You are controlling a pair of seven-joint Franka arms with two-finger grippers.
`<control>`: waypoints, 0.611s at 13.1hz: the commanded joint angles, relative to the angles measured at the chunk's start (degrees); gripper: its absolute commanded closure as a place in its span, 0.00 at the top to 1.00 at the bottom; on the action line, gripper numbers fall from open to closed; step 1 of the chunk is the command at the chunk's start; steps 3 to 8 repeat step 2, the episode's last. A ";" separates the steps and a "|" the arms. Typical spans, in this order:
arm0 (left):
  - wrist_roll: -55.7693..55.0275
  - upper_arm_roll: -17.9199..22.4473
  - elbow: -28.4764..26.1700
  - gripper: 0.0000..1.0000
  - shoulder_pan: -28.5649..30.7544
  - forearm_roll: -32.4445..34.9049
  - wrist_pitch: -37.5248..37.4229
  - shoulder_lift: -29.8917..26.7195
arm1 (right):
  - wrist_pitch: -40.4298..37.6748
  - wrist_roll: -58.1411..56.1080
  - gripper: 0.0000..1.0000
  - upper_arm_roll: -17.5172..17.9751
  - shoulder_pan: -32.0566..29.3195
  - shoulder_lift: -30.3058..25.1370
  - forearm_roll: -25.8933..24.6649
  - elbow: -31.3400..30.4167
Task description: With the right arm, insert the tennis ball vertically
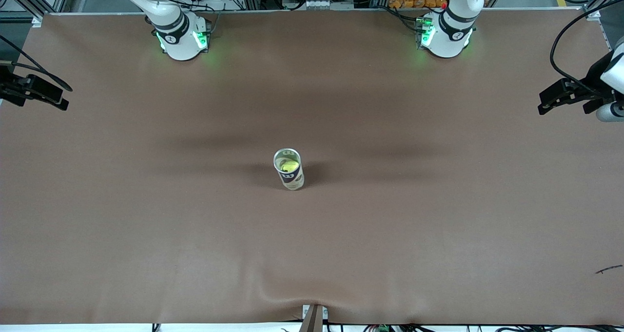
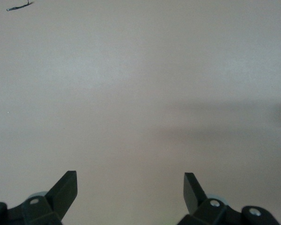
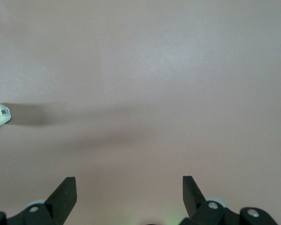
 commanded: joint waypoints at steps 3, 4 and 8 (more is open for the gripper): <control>-0.11 -0.22 3.03 1.00 -0.50 0.19 -1.28 2.16 | -0.89 0.03 1.00 -0.18 0.11 -0.35 0.24 0.26; -0.11 -0.22 3.03 1.00 -0.50 0.19 -1.28 2.16 | -0.89 0.03 1.00 -0.18 0.11 -0.35 0.24 0.26; -0.11 -0.22 3.03 1.00 -0.50 0.19 -1.28 2.16 | -0.89 0.03 1.00 -0.18 0.11 -0.35 0.24 0.26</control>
